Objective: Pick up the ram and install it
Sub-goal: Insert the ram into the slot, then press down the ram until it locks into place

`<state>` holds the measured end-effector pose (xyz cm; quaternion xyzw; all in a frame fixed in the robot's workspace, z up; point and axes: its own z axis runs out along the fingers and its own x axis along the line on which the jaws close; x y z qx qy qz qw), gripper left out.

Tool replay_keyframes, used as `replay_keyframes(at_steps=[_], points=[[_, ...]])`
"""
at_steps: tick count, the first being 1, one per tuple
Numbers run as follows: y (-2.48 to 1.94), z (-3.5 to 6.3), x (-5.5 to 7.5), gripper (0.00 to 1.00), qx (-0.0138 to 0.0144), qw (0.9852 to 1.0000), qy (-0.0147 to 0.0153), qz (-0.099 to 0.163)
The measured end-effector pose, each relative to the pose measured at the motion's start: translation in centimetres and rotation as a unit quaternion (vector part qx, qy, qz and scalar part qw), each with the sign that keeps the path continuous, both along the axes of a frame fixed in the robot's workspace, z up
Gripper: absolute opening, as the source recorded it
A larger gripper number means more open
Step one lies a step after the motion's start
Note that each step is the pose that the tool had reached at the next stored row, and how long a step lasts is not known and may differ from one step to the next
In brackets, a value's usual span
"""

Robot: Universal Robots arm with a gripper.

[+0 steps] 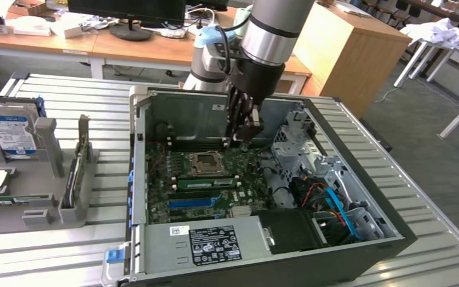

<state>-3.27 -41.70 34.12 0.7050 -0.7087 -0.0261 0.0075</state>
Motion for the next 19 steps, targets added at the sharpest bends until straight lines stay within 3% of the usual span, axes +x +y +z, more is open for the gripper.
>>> replay_keyframes(at_steps=[3,19], points=[[0.0,0.48,0.0,0.37,0.0,1.0,0.0,0.0],[0.0,0.48,0.0,0.35,0.0,1.0,0.0,0.0]])
